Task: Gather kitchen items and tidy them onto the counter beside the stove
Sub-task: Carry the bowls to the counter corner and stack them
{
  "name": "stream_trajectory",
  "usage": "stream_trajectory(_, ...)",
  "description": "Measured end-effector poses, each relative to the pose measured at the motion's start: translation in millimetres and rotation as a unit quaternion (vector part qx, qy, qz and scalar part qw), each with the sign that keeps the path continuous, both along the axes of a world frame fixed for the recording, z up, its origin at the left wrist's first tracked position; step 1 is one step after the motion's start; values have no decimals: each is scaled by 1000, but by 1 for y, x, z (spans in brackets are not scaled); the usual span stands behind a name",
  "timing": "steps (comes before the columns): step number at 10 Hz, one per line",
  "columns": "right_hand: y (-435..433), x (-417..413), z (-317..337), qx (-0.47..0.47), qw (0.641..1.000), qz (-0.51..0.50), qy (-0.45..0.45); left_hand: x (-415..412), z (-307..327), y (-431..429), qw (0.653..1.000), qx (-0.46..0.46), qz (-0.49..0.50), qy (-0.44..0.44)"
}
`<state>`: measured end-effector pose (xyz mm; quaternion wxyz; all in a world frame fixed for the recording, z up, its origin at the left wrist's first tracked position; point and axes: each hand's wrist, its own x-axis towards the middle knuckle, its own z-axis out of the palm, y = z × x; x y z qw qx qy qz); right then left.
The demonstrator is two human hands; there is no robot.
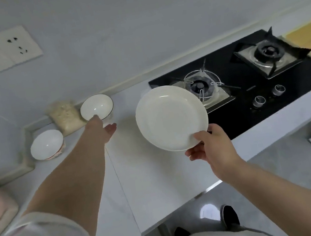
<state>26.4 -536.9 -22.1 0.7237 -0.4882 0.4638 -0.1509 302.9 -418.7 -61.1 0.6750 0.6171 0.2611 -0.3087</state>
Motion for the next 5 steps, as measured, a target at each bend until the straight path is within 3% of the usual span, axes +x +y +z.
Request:
stream_trajectory(1, 1, -3, 12, -8, 1000, -20, -13, 15, -7, -7, 995, -40, 81, 30)
stream_trajectory(3, 1, -5, 13, -9, 998, -49, -23, 16, -17, -12, 996, 76, -33, -32)
stream_trajectory(4, 5, -8, 12, -16, 998, -65, -17, 21, -33, -9, 997, 51, -45, -31)
stream_trajectory(5, 5, -12, 14, -20, 997, -79, -19, 42, -56, -6, 967, 181, -142, -109)
